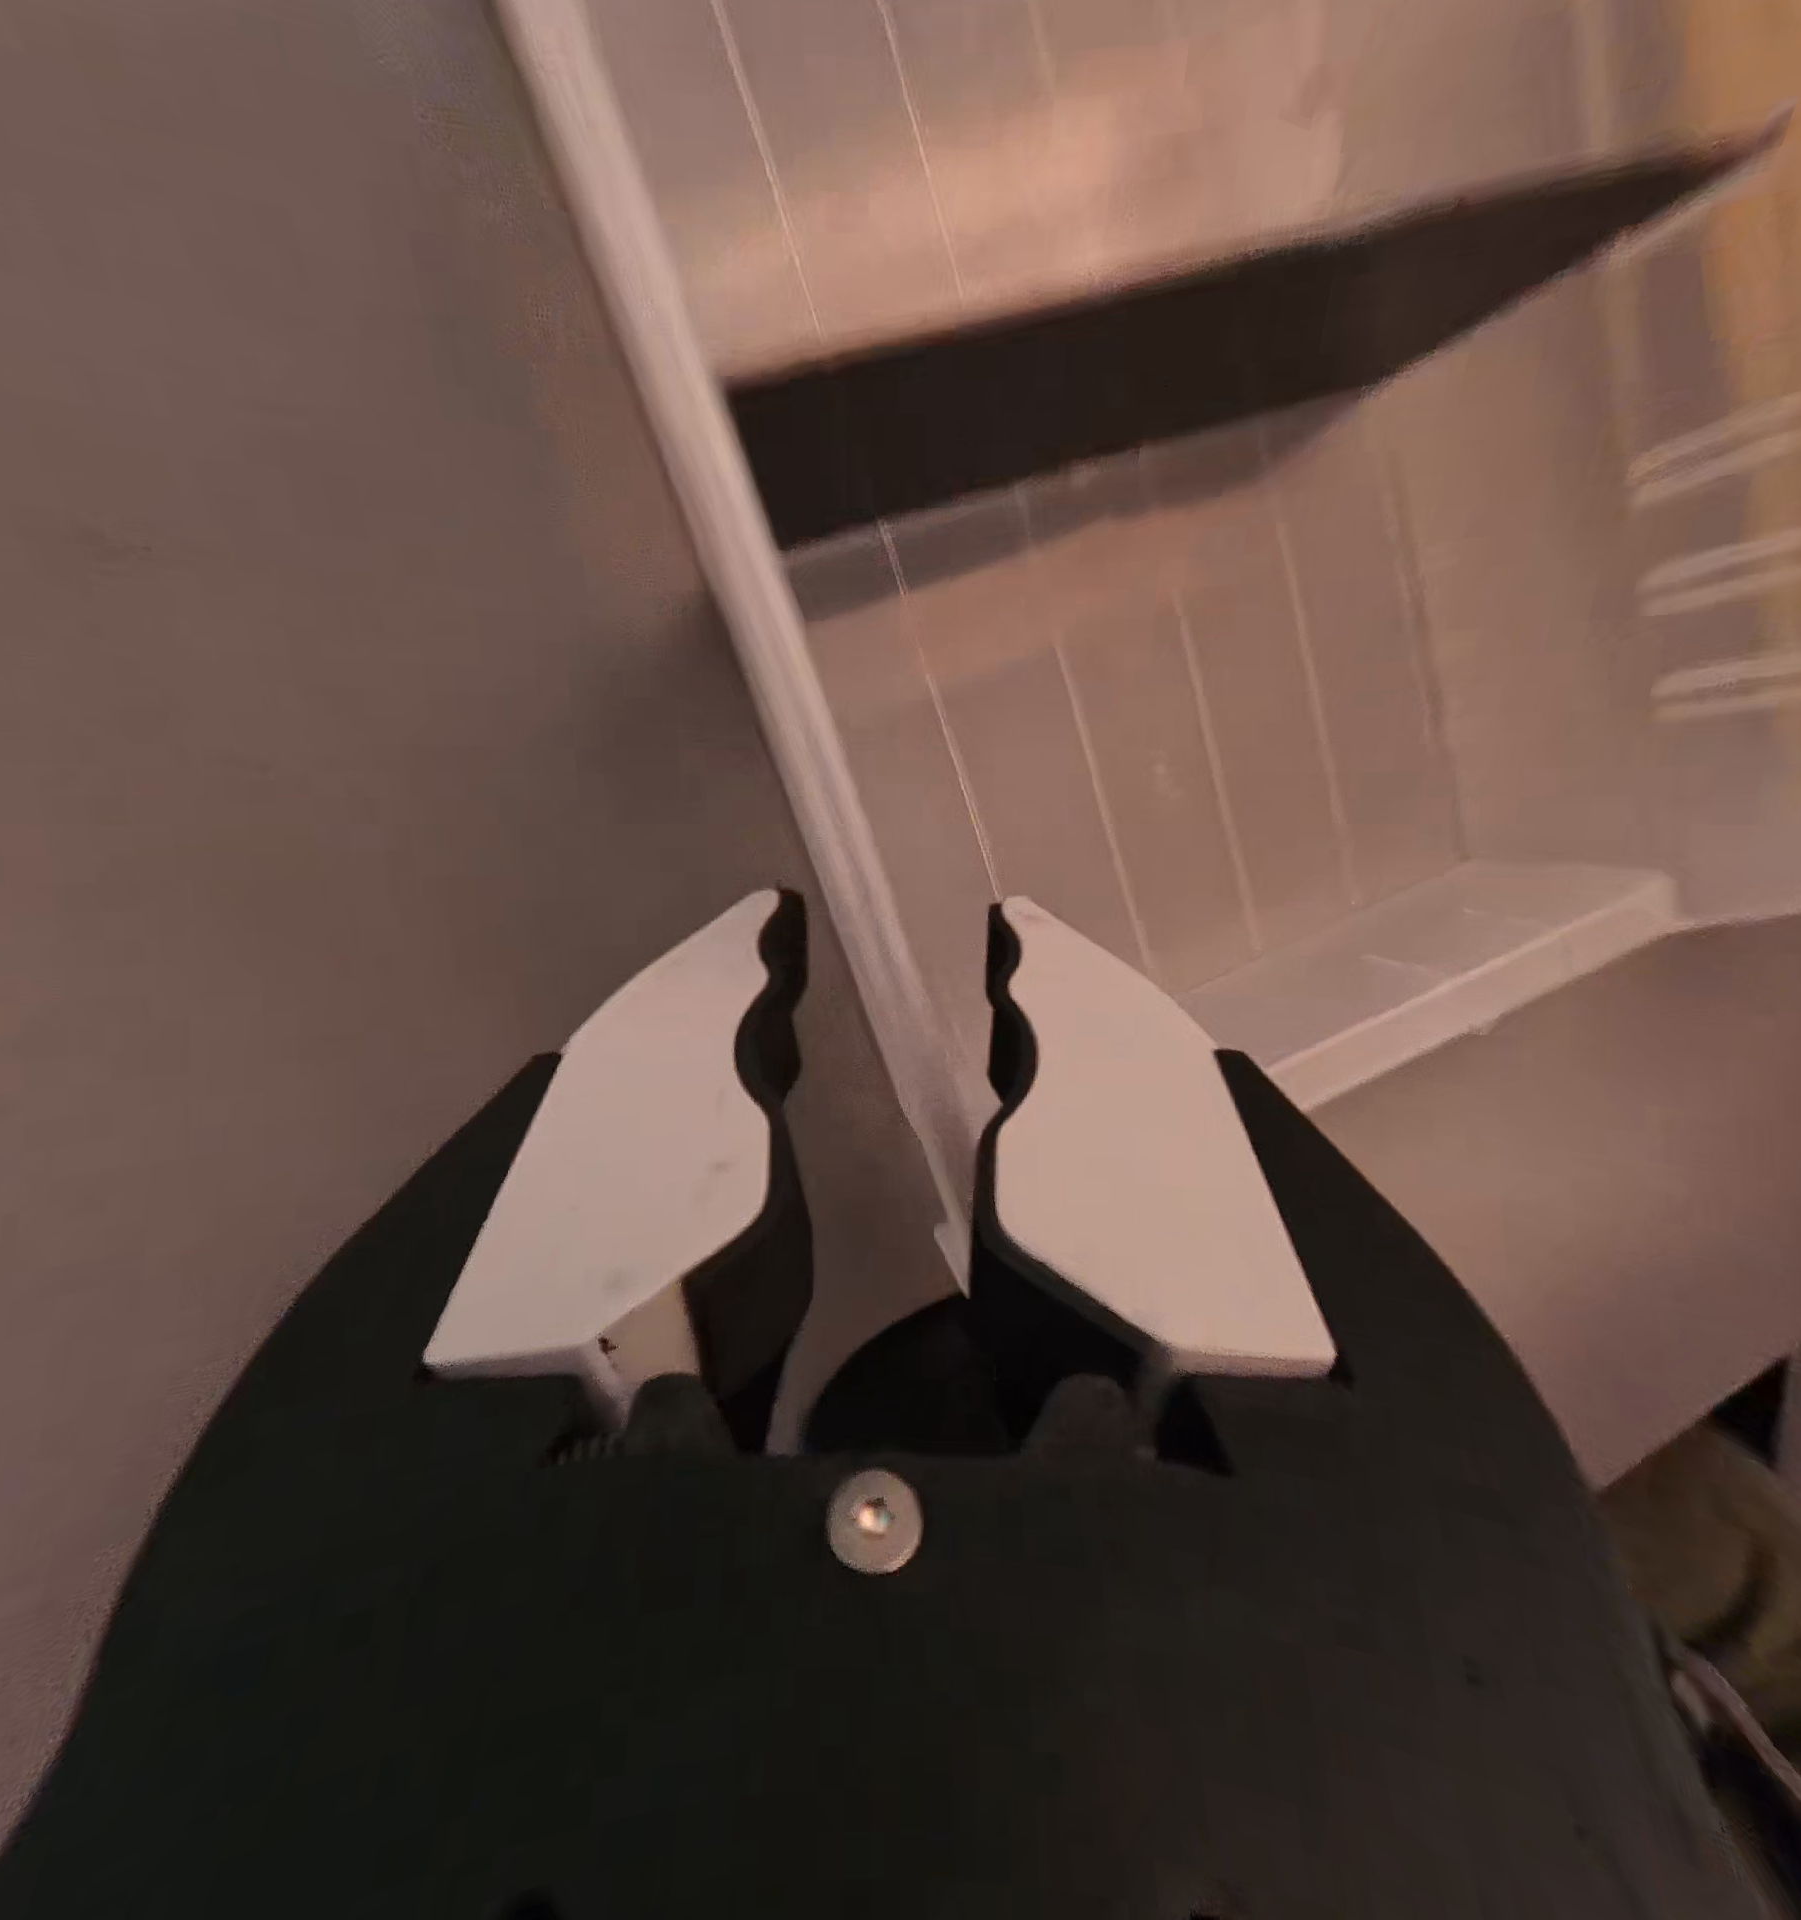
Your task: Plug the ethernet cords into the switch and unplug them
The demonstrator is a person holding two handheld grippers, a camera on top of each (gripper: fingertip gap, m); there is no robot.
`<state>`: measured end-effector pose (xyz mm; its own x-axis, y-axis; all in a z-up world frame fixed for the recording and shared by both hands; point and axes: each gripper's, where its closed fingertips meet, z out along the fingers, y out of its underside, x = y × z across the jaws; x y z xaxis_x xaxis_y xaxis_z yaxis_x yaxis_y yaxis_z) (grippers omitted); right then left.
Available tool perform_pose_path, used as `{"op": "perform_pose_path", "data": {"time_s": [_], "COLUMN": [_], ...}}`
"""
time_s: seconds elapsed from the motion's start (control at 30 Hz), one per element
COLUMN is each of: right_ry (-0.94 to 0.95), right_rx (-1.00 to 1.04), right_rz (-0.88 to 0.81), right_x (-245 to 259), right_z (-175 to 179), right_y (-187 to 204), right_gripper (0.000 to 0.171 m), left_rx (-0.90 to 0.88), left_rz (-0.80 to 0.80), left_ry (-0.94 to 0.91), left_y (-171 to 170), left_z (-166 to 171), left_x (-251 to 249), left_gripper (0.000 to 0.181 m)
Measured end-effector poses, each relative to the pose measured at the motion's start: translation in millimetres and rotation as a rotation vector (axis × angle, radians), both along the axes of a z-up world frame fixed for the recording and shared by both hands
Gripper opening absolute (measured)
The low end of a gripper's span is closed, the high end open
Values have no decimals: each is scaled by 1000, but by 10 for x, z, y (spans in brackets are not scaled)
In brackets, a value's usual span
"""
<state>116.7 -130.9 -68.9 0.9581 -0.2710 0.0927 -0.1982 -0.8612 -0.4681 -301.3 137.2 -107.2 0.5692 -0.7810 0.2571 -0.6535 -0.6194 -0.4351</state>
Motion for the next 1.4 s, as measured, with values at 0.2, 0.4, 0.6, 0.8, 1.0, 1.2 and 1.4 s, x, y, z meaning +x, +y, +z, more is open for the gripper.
{"op": "perform_pose_path", "data": {"time_s": [0.2,0.4,0.6,0.8,1.0,1.2,1.4], "right_ry": [-357,188,503,563,495,508,644], "right_rx": [263,250,0,-216,-385,-413,-373], "right_rz": [184,450,248,137,119,153,197], "right_x": [-767,-2090,-2375,-2557,-2492,-2323,-2324], "right_z": [1201,836,-16,-531,-765,-747,-172], "right_y": [619,1466,1998,2136,2074,1975,1957], "right_gripper": [37,60,64,57,25,13,10], "left_rx": [220,564,689,691,912,1166,1034], "left_rz": [240,250,233,212,94,-21,215], "left_ry": [-454,-766,-987,-925,-860,-878,-1316], "left_y": [475,567,425,445,287,-2,25], "left_z": [856,1523,1853,1750,1862,2072,2445], "left_x": [-108,-253,-325,-298,-213,-119,-735], "left_gripper": [46,49,47,47,42,39,42]}}
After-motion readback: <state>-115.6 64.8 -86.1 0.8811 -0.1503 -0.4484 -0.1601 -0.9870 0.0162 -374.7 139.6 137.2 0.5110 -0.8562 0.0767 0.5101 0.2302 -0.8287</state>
